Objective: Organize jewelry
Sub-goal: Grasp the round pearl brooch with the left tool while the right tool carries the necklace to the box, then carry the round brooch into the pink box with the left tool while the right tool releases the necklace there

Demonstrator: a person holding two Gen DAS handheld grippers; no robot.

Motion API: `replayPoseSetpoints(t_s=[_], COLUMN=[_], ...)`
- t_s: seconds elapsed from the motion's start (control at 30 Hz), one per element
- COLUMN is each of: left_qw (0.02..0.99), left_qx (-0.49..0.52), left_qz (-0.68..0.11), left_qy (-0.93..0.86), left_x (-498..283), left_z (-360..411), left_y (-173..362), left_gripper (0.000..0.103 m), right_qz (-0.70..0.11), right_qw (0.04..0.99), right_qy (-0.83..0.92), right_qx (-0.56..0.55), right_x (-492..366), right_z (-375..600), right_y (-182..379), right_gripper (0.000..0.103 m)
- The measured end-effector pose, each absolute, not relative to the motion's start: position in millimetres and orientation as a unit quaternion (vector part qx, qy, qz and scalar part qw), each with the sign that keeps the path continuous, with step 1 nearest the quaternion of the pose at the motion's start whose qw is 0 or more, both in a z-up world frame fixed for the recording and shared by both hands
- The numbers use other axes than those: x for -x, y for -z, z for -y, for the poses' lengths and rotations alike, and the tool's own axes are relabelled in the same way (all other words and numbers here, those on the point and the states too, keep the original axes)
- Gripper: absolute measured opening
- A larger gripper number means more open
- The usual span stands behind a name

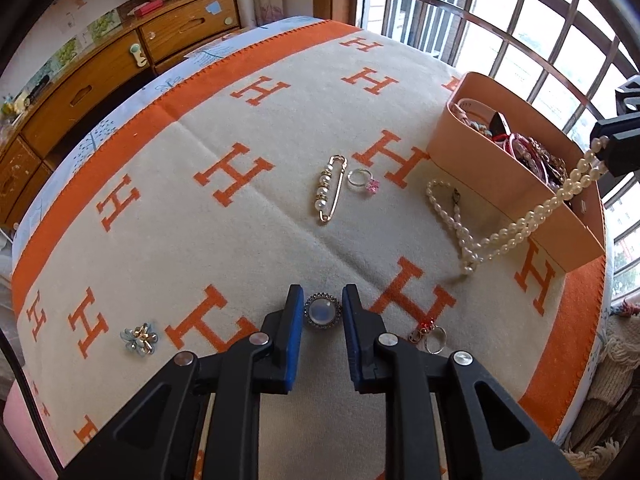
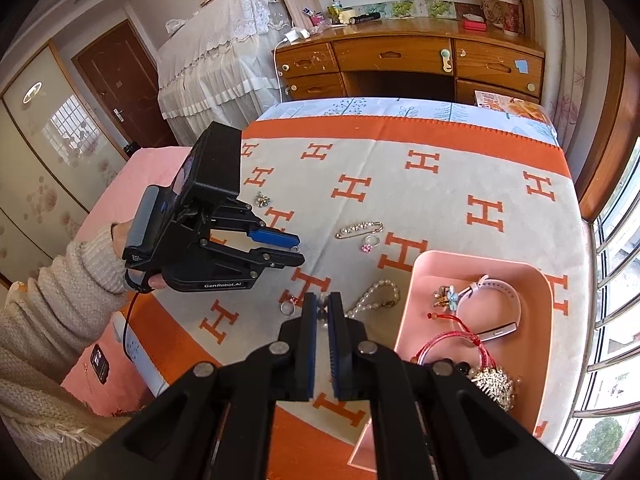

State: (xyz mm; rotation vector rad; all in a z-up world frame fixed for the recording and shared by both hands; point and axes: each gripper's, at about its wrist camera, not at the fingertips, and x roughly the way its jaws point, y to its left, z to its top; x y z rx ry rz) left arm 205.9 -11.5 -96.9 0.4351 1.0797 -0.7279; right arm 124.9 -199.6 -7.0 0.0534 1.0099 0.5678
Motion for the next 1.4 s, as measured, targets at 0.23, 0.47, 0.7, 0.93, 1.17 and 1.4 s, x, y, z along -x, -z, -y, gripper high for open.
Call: replayPoseSetpoints(t_s=[0.23, 0.47, 0.7, 0.93, 1.17, 1.4], left_qw=[0.814, 0.839, 0.843, 0.832, 0.807, 0.784], left_qx=[-0.154, -0.144, -0.144, -0.137, -0.124, -0.093], left_qz=[-0.474, -0.435, -0.415, -0.439, -0.497, -0.54], left_qy=[0.298, 0.294, 0.31, 0.309, 0.294, 0.292], left_x=[-200.2, -178.0, -159.2, -164.1, -177.1, -187.1], left_z=[3.4, 35.8, 97.5, 143.0, 165.9, 167.8], left_y=[45.1, -14.1, -38.4, -16.8, 36.1, 63.9], left_gripper=[0.017, 0.017, 0.017, 0.017, 0.017, 0.017], right_qz=[-0.423, -0.367, -0.333, -0.302, -0.318, -0.34], right_qw=[0.867, 0.896, 0.913, 0.929, 0.926, 0.92], right_qy=[-0.258, -0.223, -0.182, -0.154, -0.124, -0.104], right_qx=[-0.061, -0.108, -0.148, -0.15, -0.163, -0.167], right_x=[-110.5, -95.6, -85.5, -77.2, -87.3, -95.9], right_z=[219.2, 252.6, 287.8, 308.2, 324.7, 331.3], right_y=[-31.2, -66.2, -85.0, -99.9, -82.7, -59.2], right_gripper=[0.005, 0.005, 0.005, 0.005, 0.005, 0.005])
